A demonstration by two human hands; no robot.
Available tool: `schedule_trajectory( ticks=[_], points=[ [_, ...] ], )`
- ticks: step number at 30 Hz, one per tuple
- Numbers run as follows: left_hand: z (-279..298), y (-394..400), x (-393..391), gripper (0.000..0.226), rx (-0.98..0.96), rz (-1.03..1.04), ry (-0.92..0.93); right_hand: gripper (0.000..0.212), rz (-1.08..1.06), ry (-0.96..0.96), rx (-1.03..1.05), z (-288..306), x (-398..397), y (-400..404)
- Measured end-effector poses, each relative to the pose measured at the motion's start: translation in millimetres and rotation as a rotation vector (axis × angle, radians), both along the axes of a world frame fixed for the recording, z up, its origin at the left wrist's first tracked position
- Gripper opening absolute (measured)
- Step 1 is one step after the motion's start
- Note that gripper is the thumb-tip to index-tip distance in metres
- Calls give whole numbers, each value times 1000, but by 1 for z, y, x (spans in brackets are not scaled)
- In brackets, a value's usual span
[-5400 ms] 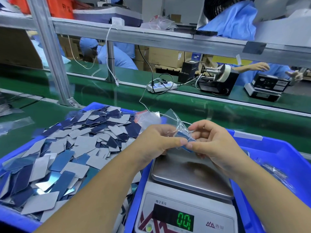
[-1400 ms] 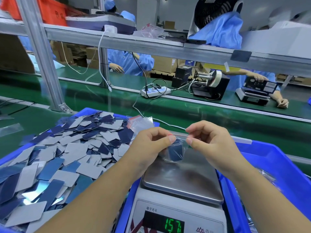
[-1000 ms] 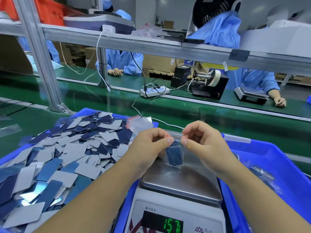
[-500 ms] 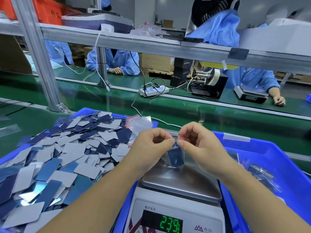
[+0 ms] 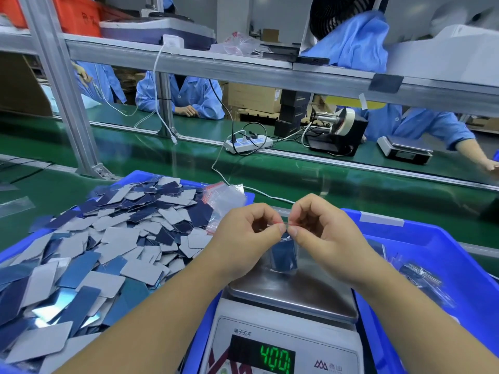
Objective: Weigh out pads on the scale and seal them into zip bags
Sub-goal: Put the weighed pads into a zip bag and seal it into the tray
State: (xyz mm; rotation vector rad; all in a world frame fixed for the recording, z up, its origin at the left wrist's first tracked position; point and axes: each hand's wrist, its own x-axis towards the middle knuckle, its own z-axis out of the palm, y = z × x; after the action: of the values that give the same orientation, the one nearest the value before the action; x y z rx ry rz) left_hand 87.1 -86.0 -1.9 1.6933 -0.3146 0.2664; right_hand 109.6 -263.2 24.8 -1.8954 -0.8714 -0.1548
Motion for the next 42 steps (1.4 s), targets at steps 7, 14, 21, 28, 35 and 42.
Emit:
schedule_trajectory(
  ticks=[7,14,21,28,35,42],
  points=[
    [10,2,-3,11,-331,-112,267,14,-2,84,122,6,2,-7],
    [10,3,-4,18,-313,-78,262,10,-17,162,159,7,3,-9],
    [7,1,-3,9,-215,-46,203,17,26,226,187,8,2,-7],
    [0,2,3,16,46,118,140,22,-59,415,128,2,12,-10],
    [-6,12,8,12,364,336,23,15,-373,45,-480,-11,25,-16],
    [-3,26,13,25,237,449,111,16,-505,87,-409,-7,32,-31]
  ],
)
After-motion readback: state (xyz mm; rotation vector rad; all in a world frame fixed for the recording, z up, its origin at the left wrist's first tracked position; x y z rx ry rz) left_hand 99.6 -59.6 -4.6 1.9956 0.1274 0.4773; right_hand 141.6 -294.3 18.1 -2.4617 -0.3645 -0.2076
